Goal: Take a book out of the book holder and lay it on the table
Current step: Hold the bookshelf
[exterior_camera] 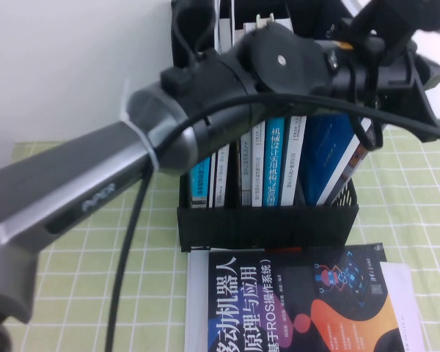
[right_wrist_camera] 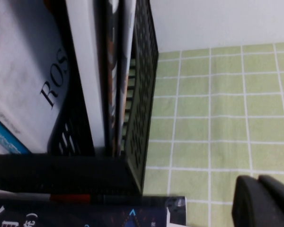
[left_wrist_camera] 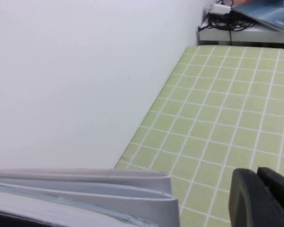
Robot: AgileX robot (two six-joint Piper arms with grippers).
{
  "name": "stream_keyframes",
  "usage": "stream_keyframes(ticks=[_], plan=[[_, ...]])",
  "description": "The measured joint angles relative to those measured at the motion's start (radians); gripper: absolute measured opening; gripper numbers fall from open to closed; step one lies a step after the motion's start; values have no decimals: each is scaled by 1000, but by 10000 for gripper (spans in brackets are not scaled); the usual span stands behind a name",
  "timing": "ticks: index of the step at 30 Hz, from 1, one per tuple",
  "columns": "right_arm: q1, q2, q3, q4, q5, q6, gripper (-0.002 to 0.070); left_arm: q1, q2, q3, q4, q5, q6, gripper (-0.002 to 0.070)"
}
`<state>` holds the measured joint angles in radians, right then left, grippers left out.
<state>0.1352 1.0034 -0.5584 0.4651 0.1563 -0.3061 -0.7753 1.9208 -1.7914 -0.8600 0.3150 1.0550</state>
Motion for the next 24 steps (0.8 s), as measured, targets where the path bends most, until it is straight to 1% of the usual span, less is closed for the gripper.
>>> stream_keyframes(ticks=[5, 13, 20, 24], plan=[[0, 55, -14, 2, -6, -1, 6, -13, 66, -8, 8, -42, 38, -1], [0, 63, -19, 4, -8, -1, 6, -15, 141, -32, 12, -151, 44, -1], [0, 75, -19, 11, -60, -1, 6, -17, 132, -42, 40, -140, 44, -1], [0, 97, -19, 11, -87, -1, 6, -17, 113, -42, 92, -106, 42, -1]])
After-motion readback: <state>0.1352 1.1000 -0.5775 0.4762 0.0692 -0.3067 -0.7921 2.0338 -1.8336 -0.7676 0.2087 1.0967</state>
